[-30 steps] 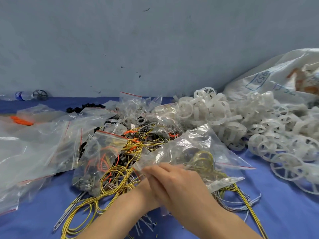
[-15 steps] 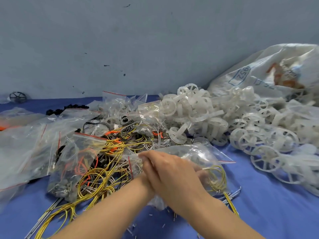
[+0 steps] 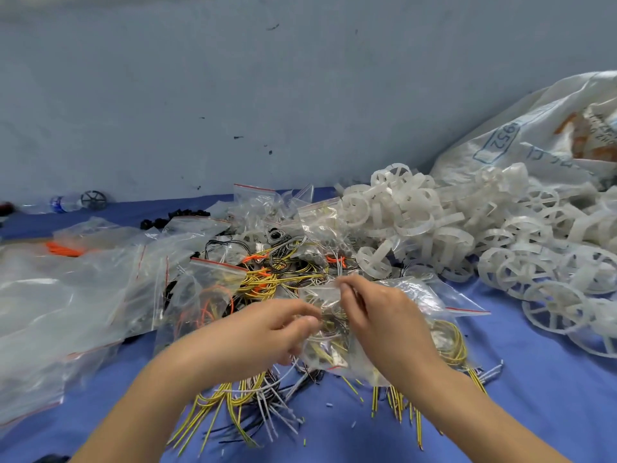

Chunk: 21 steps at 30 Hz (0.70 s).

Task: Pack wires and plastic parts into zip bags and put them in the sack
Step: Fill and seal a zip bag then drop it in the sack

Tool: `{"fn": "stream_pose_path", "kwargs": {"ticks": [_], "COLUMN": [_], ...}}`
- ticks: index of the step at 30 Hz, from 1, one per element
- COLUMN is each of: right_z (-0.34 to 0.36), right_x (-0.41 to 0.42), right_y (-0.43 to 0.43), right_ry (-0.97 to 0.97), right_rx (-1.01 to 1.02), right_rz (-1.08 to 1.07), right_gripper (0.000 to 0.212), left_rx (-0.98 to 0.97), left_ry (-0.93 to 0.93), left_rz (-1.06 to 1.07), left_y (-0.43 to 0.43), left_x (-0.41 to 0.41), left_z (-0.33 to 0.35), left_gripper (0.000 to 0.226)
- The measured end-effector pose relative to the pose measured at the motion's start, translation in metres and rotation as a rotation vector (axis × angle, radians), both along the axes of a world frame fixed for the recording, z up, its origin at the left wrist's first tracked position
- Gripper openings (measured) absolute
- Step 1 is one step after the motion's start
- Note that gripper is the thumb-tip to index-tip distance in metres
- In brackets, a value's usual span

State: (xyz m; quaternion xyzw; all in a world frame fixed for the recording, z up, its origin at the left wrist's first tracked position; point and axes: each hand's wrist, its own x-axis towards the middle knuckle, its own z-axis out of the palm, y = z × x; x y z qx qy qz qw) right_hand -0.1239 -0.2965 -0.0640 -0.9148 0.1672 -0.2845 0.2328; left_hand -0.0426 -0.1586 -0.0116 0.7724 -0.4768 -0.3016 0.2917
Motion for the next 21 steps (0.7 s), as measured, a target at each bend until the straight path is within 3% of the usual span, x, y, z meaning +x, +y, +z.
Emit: {"fn": "stream_pose_path", "kwargs": {"ticks": [1,3,6,9,11,13,17,21], "right_z": [-0.001,-0.002,-0.004,-0.006,-0.008,-0.009,-0.011,-0.012], "right_x": [0.000,0.001,0.005,0.010,0.011,0.013,0.016,0.014], "right_y": [0.000,0.000,-0.001,0.002,0.007,0.010,0.014,0.016], "right_ry": [-0.007,-0.023,-0.040,-0.049,-0.037,-0.034,-0.015,-0.014], "right_rx": [0.007,0.012,0.026,0.023,0.010,-0.005,-0.005,-0.002], "right_rz": [0.001,-0.009,-0.021,-0.014,-0.004,0.000,-0.008,0.007], "right_gripper": [0.029,0.029,0.026,0.026,0.027,0.026,0.030,0.028], "left_rx": [0.024,-0.028,0.122,0.362,0.437,0.484,0.461,0.490], "left_ry": [-0.074,-0.107,-0.141,-0.238,-0.428,-0.661,-0.743,-0.797], "left_rz": [0.209,0.302,0.340,0.332,0.349,0.377,0.478,0.445], "left_y": [0.025,0.065,0.080,0.091,0.082,0.071,0.053,0.053], "left_x": [0.020,0.032,0.039,0.031,0.016,0.003,-0.008,-0.004], "left_z": [-0.004,-0.020,-0.036,-0.047,-0.052,-0.064,-0.079,-0.082], "left_gripper": [0.021,0.016,0.021,0.048,0.070,0.077,0.069,0.052]}}
